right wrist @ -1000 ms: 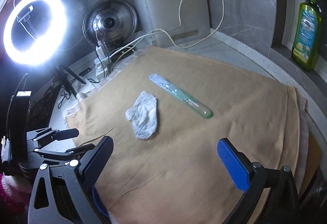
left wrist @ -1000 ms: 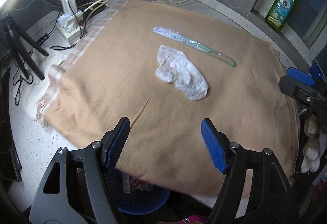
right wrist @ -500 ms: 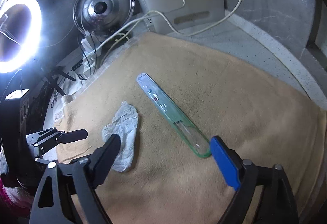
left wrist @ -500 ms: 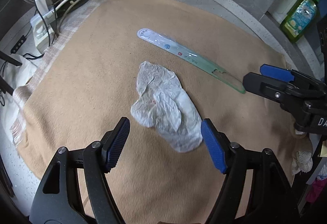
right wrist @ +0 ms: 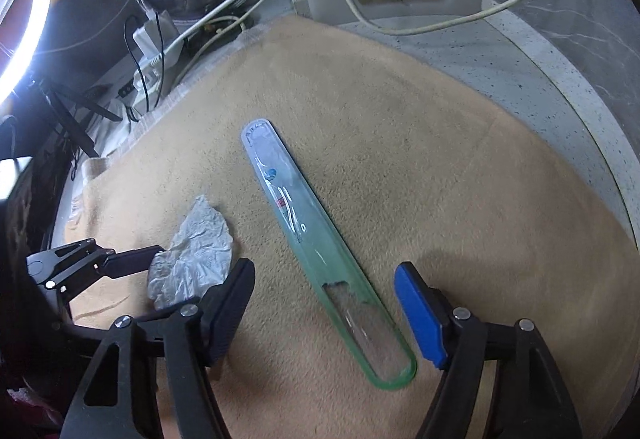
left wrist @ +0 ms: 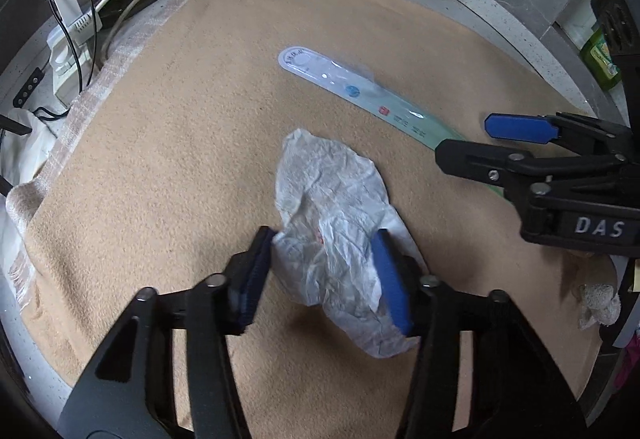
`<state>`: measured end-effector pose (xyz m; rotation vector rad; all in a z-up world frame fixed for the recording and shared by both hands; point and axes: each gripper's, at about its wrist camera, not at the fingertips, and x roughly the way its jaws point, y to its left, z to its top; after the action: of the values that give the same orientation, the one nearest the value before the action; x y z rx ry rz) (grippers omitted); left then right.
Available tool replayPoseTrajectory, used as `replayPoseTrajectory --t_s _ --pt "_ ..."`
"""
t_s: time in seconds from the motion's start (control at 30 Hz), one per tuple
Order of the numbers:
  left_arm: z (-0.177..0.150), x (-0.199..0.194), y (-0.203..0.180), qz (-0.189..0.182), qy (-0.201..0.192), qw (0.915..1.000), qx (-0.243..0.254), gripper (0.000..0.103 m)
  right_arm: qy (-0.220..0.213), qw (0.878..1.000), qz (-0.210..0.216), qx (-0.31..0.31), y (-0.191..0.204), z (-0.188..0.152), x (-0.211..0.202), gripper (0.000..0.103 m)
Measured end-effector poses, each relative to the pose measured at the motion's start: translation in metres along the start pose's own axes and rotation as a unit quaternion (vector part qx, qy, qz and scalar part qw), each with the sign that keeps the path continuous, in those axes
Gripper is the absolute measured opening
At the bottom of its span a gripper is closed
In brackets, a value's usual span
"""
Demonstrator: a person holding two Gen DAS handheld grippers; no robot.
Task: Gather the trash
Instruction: 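Grasp the crumpled clear wrapper with the left tool while the right tool grasps the toothbrush package, then carry the wrapper and toothbrush package with both tools over the blue basket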
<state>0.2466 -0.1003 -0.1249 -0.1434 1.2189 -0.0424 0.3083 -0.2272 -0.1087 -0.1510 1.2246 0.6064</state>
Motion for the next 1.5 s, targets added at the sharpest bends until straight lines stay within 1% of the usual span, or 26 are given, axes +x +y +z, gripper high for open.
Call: replayPoseTrajectory --t_s 0.03,0.07,0.1,0.17,0.3,0.37,0.4,0.43,0.5,0.53,0.63,0.77,0.97,1.07,1.17,1.37,1.5 --pt "0.001 0.0 0.001 -0.001 -0.001 1.0 -0.002 0.035 0.004 1.0 -0.003 -0.005 0.001 0.003 0.004 0.074" --pt "0.003 0.001 0.002 0.0 -0.001 1.0 -0.003 0.023 0.007 1.0 -0.005 -0.008 0.002 0.003 0.006 0.074" --pt "0.004 0.001 0.005 -0.002 -0.001 1.0 -0.004 0.013 0.01 1.0 -0.008 -0.013 0.003 0.005 0.01 0.072" --pt "0.005 0.001 0.008 -0.013 0.0 0.9999 -0.01 0.007 0.019 0.999 -0.015 -0.021 0.005 0.008 0.017 0.07" --pt "0.004 0.001 0.01 -0.019 -0.004 0.9997 -0.014 0.004 0.024 0.998 -0.037 -0.047 0.015 0.011 0.026 0.07" --pt "0.005 0.0 0.013 -0.023 -0.005 0.9996 -0.018 0.003 0.023 0.997 -0.05 -0.061 0.02 0.013 0.028 0.065" --pt "0.005 0.0 0.014 -0.026 -0.006 0.9994 -0.021 0.002 0.022 0.996 -0.056 -0.068 0.022 0.013 0.028 0.058" --pt "0.005 -0.001 0.016 -0.028 -0.006 0.9993 -0.024 0.002 0.02 0.996 -0.058 -0.072 0.024 0.013 0.028 0.048" --pt "0.004 -0.004 0.018 -0.029 -0.01 0.9991 -0.028 0.001 0.017 0.995 -0.061 -0.075 0.026 0.013 0.027 0.036" --pt "0.003 -0.005 0.019 -0.03 -0.012 0.9991 -0.029 0.001 0.017 0.995 -0.061 -0.076 0.027 0.014 0.026 0.033" --pt "0.002 -0.01 0.022 -0.032 -0.017 0.9988 -0.033 0.001 0.014 0.994 -0.068 -0.081 0.029 0.013 0.024 0.029" --pt "0.001 -0.02 0.025 -0.037 -0.026 0.9982 -0.038 0.001 0.0 0.996 -0.065 -0.067 0.028 0.011 0.018 0.029" --pt "-0.005 -0.044 0.037 -0.042 -0.046 0.9967 -0.052 0.001 -0.033 0.997 -0.053 -0.038 0.022 0.005 -0.005 0.029" --pt "-0.008 -0.056 0.042 -0.041 -0.057 0.9959 -0.056 0.0 -0.047 0.997 -0.048 -0.025 0.021 0.003 -0.016 0.029" --pt "-0.015 -0.068 0.045 -0.03 -0.068 0.996 -0.05 0.001 -0.058 0.998 -0.033 -0.013 0.024 -0.003 -0.029 0.029" --pt "-0.031 -0.088 0.058 -0.029 -0.081 0.9952 -0.047 0.0 -0.084 0.996 -0.008 0.009 0.041 -0.021 -0.06 0.029" --pt "-0.045 -0.102 0.069 -0.038 -0.084 0.9952 -0.033 0.0 -0.097 0.995 0.0 0.026 0.059 -0.038 -0.077 0.029"
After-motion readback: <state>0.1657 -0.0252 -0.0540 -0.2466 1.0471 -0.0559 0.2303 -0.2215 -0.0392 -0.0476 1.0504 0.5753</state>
